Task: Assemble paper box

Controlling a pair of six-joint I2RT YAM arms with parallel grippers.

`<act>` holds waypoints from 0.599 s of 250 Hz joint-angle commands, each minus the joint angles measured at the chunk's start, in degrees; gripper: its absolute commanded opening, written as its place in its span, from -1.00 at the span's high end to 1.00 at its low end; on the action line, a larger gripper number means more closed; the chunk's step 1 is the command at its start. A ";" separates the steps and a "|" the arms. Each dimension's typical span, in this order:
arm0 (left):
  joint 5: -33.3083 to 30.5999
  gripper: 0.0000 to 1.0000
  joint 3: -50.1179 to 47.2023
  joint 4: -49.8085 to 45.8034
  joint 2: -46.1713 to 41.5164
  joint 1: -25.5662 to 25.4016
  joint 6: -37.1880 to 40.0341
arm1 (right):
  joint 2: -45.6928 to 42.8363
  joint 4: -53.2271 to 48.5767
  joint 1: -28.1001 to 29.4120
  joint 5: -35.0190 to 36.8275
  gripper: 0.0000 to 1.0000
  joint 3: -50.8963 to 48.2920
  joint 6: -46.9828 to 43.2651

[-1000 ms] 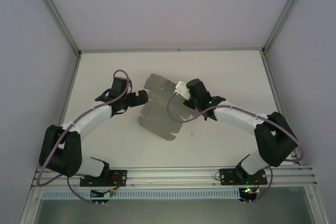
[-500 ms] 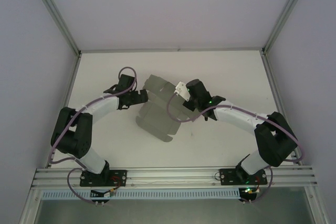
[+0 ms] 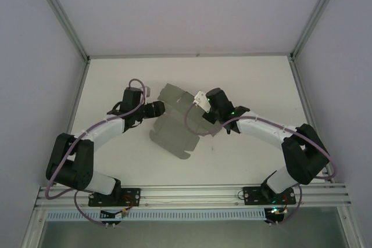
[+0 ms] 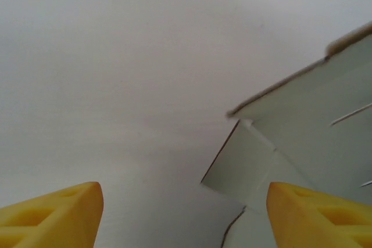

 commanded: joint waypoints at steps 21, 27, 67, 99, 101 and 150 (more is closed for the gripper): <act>9.34 -0.23 2.09 3.30 3.03 1.21 0.77 | -0.72 -0.77 0.29 -2.71 1.00 1.79 1.37; 9.34 -0.23 2.31 3.27 3.20 1.21 1.01 | -0.70 -0.84 0.22 -2.97 1.00 1.77 1.34; 10.22 -0.11 4.05 2.39 5.34 1.16 2.01 | -0.80 -0.93 0.13 -3.25 1.00 1.75 1.68; 13.54 0.19 4.31 3.18 6.91 1.18 1.28 | -0.41 -1.32 0.15 -2.55 1.00 2.26 2.46; 13.57 0.21 4.23 3.18 6.89 1.15 1.30 | -0.38 -1.39 0.17 -2.42 1.00 2.30 2.49; 13.82 0.53 1.64 3.53 3.17 0.90 1.40 | -0.01 -1.47 0.07 -1.05 1.00 2.93 3.53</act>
